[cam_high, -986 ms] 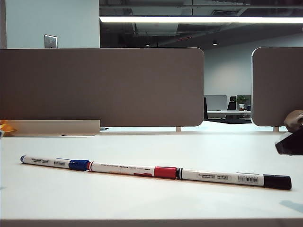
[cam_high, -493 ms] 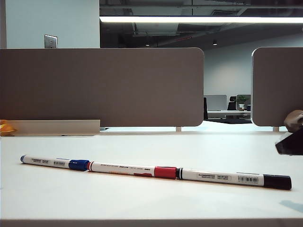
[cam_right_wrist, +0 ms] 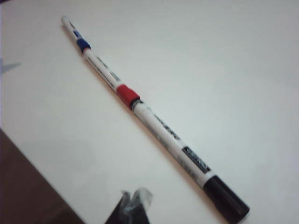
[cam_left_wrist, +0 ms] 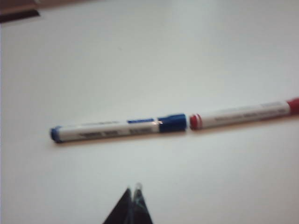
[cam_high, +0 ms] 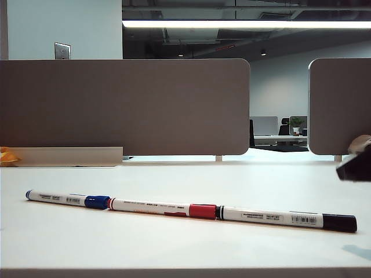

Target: Pick up the markers one by one and line them up horizontally in a straight line on the table.

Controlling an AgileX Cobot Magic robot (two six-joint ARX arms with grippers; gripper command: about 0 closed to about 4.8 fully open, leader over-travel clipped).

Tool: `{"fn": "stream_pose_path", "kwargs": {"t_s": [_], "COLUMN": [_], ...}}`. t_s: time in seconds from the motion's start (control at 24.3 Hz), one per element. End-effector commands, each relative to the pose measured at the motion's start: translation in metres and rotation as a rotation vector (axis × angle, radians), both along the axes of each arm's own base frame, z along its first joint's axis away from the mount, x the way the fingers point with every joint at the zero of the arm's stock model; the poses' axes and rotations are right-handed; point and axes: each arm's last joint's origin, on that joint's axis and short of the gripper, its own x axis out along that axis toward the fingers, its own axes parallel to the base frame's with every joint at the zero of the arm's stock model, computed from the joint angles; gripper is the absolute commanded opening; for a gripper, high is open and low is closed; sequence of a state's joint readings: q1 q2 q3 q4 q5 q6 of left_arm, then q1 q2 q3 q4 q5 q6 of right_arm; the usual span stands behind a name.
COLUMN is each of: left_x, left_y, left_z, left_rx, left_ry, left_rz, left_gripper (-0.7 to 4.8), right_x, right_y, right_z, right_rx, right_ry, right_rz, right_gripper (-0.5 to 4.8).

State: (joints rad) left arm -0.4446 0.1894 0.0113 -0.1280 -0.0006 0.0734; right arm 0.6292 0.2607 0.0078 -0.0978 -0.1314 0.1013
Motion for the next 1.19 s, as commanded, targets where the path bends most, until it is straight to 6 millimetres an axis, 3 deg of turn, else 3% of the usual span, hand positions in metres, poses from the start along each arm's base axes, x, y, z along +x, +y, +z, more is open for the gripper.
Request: {"fn": "stream_pose_path", "kwargs": {"t_s": [0.04,0.29,0.66,1.19], "left_x": [0.001,0.002,-0.001,0.001], "left_y": [0.008,0.015,0.021,0.032], "left_z": [0.008,0.010,0.017,0.012], "left_rx": [-0.032,-0.038,-0.067,-0.048], "left_ry": [-0.073,-0.098,-0.187,-0.160], "left_rz": [0.075,0.139,0.192,0.305], "left_gripper": [-0.05,-0.05,-0.05,-0.05], "right_x": [-0.002,-0.001,0.011,0.012], "right_y": [-0.002,-0.010,-0.051,-0.056], "right_z": [0.007,0.015,0.022,0.022], "right_rx": [0.060,0.110,0.106,0.099], "right_ry": [-0.077,-0.155,-0.261,-0.262], "right_rz": [-0.003,-0.067,-0.508,-0.558], "right_gripper": [-0.01,-0.01,-0.01,-0.01]}}
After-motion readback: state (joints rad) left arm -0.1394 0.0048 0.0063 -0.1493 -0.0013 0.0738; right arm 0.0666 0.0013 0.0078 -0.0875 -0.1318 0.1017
